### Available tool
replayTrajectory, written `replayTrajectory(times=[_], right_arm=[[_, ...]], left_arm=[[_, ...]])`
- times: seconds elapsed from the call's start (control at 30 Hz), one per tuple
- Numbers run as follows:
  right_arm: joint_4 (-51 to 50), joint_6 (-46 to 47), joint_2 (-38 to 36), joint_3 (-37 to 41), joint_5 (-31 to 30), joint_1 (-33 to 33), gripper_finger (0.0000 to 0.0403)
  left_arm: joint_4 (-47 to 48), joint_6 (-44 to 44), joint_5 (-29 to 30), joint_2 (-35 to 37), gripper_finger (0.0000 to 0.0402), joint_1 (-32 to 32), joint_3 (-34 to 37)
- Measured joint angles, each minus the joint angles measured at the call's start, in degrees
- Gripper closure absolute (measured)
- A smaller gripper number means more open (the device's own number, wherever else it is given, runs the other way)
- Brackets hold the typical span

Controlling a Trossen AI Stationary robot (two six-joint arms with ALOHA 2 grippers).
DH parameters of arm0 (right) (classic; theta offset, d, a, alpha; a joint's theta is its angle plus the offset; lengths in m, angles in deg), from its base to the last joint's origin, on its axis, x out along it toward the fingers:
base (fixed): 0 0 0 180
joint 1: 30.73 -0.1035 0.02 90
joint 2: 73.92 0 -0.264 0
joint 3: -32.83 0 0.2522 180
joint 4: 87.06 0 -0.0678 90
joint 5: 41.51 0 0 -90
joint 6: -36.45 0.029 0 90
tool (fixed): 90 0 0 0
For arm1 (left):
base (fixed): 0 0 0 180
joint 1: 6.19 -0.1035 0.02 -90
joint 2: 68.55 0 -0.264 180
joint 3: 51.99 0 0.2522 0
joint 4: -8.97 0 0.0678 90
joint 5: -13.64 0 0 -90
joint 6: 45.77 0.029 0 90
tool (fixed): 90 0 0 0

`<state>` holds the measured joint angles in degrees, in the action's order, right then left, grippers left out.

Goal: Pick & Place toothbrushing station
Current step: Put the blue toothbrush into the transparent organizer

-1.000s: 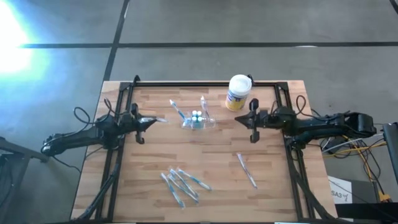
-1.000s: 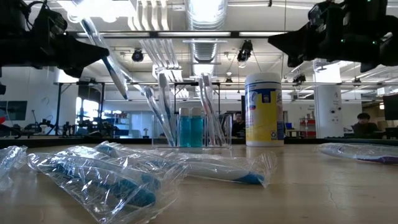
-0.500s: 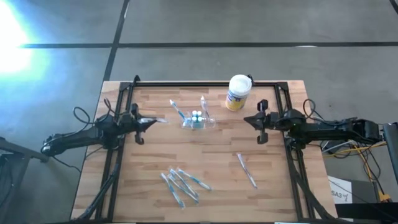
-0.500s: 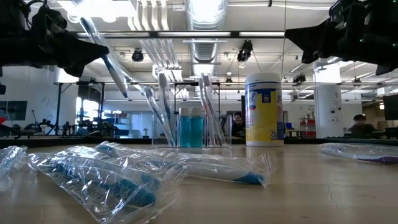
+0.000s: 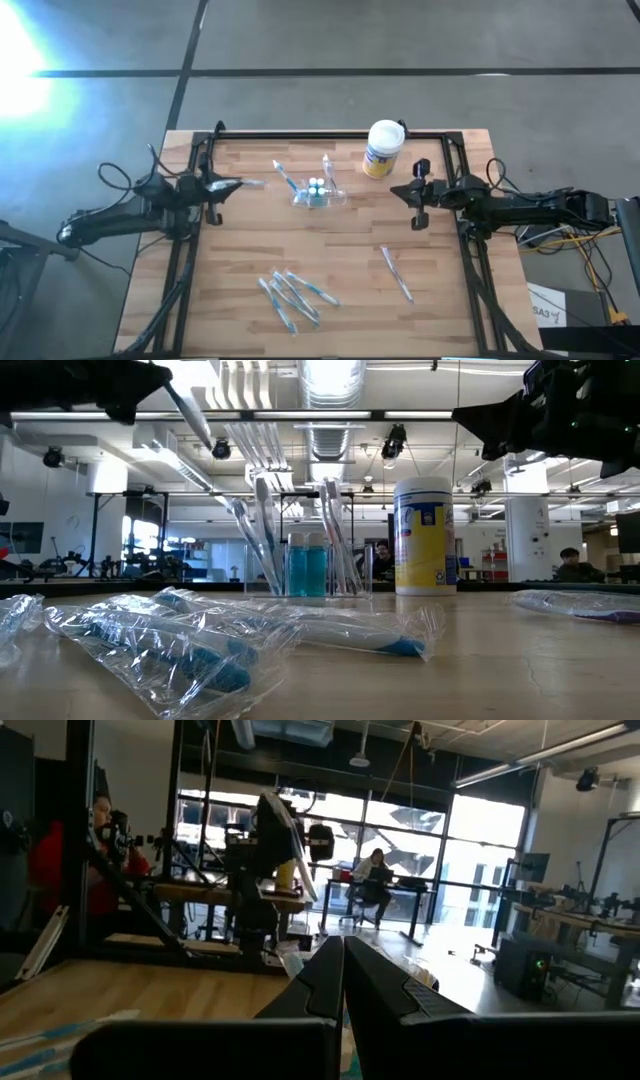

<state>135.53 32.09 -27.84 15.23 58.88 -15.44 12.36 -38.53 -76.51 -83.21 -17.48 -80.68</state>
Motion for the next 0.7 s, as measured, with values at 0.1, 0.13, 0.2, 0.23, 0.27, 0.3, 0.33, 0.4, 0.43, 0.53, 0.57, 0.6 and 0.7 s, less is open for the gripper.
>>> replayTrajectory(times=[0.1, 0.13, 0.2, 0.23, 0.27, 0.3, 0.33, 0.4, 0.43, 0.53, 0.57, 0.6, 0.7], right_arm=[[0.05, -0.43, 0.68, -0.68, -0.54, 0.04, 0.0394], [0.0, -0.72, 0.9, -0.87, -0.54, 0.04, 0.0394], [0.04, -1.67, 1.35, -1.31, -0.54, 0.04, 0.0394], [0.04, -1.94, 1.49, -1.47, -0.54, 0.04, 0.0394], [0.02, -2.06, 1.69, -1.59, -0.54, 0.04, 0.0394], [0.0, -2.1, 1.84, -1.7, -0.54, 0.04, 0.0394], [0.0, -2.08, 1.94, -1.79, -0.53, 0.04, 0.0394], [0.01, -2.08, 2.11, -1.93, -0.52, 0.04, 0.0394], [0.01, -2.08, 2.16, -1.93, -0.52, 0.04, 0.0394], [0.0, -1.83, 2.15, -1.93, -0.52, 0.0, 0.0394], [-0.02, -1.81, 2.15, -1.93, -0.5, 0.0, 0.0394], [-0.02, -1.81, 2.15, -1.93, -0.52, 0.0, 0.0394], [-0.04, -1.81, 2.15, -1.93, -0.5, -0.02, 0.0394]], left_arm=[[-0.02, 2.1, -0.06, -5.64, 0.0376, -0.3, -3.93], [-0.03, 2.77, -0.08, -7.78, 0.0376, -0.43, -5.13], [-0.35, 4.12, -0.18, -12.13, 0.0376, -1.0, -7.22], [-0.84, 4.77, -0.2, -14.21, 0.0376, -1.4, -8.09], [-1.66, 5.21, -0.35, -16.3, 0.0376, -1.95, -8.72], [-2.86, 5.49, -0.76, -18.42, 0.0376, -2.69, -9.21], [-4.52, 5.59, -1.67, -20.47, 0.0376, -3.62, -9.5], [-7.48, 4.76, -4.97, -24.39, 0.0376, -6.01, -9.78], [-8.69, 3.71, -6.91, -26.3, 0.0376, -7.48, -9.85], [-11.29, 0.64, -11.27, -31.62, 0.0376, -11.78, -9.82], [-11.26, 0.0, -12.0, -33.34, 0.0376, -13.05, -9.42], [-11.31, -0.83, -13.03, -34.86, 0.0376, -14.09, -9.15], [-15.25, -1.35, -15.05, -39.2, 0.0376, -15.97, -9.31]])
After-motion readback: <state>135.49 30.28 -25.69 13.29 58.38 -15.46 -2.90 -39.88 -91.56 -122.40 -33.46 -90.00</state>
